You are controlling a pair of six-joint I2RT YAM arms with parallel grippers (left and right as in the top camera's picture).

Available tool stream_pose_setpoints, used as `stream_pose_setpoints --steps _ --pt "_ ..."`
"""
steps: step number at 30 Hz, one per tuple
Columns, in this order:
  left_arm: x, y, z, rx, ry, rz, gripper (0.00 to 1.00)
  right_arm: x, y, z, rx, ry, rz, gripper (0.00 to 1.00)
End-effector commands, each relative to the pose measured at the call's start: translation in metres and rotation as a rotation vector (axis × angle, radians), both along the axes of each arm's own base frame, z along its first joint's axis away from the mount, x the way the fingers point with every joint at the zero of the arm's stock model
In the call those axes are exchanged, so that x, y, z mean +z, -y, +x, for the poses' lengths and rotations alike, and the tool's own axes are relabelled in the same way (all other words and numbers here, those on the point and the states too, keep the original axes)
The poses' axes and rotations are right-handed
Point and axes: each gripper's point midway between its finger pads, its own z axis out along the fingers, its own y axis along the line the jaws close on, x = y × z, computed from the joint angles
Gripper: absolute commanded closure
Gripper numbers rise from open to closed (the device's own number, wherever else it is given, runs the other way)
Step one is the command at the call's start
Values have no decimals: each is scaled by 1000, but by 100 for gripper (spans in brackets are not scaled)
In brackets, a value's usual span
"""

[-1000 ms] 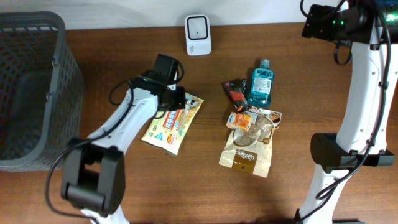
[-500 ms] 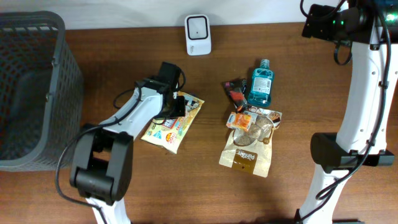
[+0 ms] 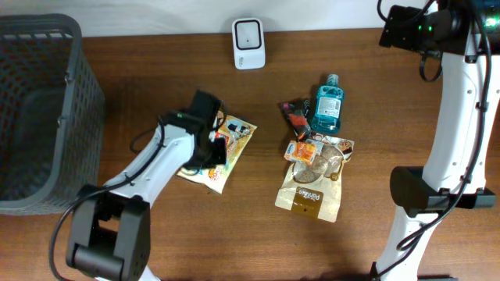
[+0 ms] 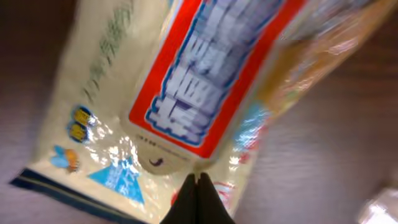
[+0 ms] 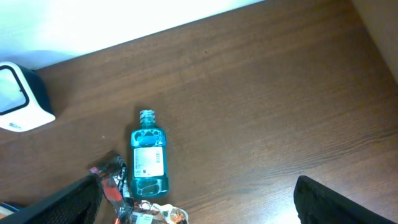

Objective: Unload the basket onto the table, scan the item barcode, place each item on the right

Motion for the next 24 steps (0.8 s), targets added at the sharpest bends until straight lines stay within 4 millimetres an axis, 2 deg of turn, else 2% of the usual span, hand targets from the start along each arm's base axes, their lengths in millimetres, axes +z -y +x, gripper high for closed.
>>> stream_pose_setpoints --steps 1,4,8,10,15,18,21,24 --pt "-30 -3 -17 27 -40 2 100 -2 4 -1 -16 -9 -13 2" --pt "-34 -5 -21 26 -46 4 100 -2 4 -1 -16 -9 -13 2" --pt "-24 -6 -24 27 -50 7 100 -2 4 -1 -16 -9 -13 2" --pt "-5 -5 -16 19 -12 -7 100 -2 4 -1 -16 -9 -13 2" --pt "69 11 26 1 243 -97 100 -2 4 -1 -16 -8 -13 2" --pt "87 19 49 0 363 -141 100 -2 4 -1 -16 -9 -13 2" --pt "84 23 61 12 399 -155 100 -2 4 -1 -16 -9 -13 2" --pt "64 24 67 34 382 -152 100 -2 4 -1 -16 -9 -13 2"
